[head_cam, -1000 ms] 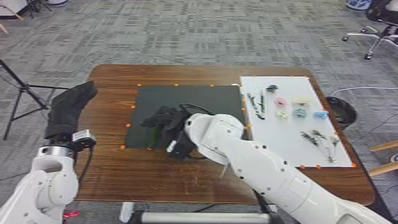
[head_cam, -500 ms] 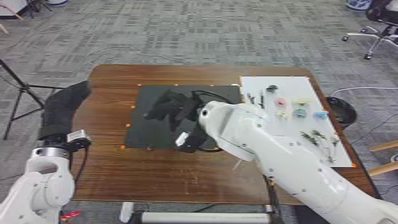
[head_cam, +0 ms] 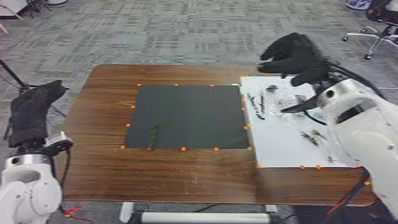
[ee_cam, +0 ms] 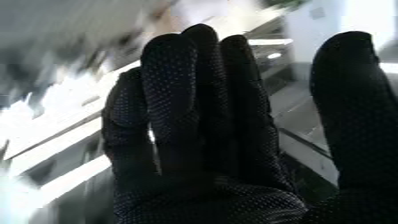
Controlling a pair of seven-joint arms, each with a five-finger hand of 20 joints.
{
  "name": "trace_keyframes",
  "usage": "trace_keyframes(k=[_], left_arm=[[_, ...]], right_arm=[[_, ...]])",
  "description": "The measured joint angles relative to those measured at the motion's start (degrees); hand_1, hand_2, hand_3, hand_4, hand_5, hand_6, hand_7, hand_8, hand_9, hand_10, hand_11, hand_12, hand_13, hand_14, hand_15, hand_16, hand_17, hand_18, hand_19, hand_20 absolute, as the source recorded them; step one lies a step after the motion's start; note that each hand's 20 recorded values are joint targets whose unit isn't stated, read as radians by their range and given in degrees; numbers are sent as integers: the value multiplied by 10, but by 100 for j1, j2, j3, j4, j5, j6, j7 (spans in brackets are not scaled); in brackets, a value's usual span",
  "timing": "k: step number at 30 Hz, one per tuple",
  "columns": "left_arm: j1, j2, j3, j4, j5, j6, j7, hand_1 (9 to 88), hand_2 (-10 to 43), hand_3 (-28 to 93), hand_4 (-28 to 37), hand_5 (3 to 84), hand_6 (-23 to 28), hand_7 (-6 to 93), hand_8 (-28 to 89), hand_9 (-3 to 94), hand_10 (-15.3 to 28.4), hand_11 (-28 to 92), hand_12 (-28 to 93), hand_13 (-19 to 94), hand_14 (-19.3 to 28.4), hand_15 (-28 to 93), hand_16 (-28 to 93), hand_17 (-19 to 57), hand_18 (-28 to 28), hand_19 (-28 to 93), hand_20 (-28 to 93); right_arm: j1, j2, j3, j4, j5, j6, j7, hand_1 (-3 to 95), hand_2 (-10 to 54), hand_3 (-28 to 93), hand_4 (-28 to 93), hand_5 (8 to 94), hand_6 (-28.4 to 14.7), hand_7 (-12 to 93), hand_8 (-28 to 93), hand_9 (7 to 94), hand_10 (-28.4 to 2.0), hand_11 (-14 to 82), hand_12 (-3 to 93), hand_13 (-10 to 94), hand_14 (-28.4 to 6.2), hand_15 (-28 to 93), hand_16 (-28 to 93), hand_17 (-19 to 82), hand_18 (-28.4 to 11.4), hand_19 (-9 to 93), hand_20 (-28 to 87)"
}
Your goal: Arrange flowers
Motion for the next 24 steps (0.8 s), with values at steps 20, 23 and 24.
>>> trace_keyframes(k=[20,23,24], left_arm=[[245,-100,-109,-105,46,-293,-137,266,46,745,-265,538,17,162,-77,512,142,200,142,412,173,224,24,69,118,119,185],[245,-100,-79,-105,57,-313,-146,266,45,744,-263,537,17,163,-77,512,143,200,143,412,173,226,21,70,119,119,184],[245,-100,-69,-105,63,-322,-150,265,44,745,-263,537,17,163,-77,512,142,200,143,412,173,227,20,70,118,119,184]], right_arm=[[-3300,-358,2054,422,-1459,-507,684,340,-95,611,-114,655,-44,200,-23,768,-154,254,255,737,-107,588,364,390,-243,790,538],[-3299,-422,1988,653,-1517,-620,741,333,-95,610,-115,650,-48,195,-22,760,-156,253,257,737,-106,586,367,392,-243,793,536],[-3299,-441,1987,697,-1529,-646,761,330,-95,609,-115,648,-48,194,-22,758,-157,253,257,737,-106,585,368,392,-242,793,536]])
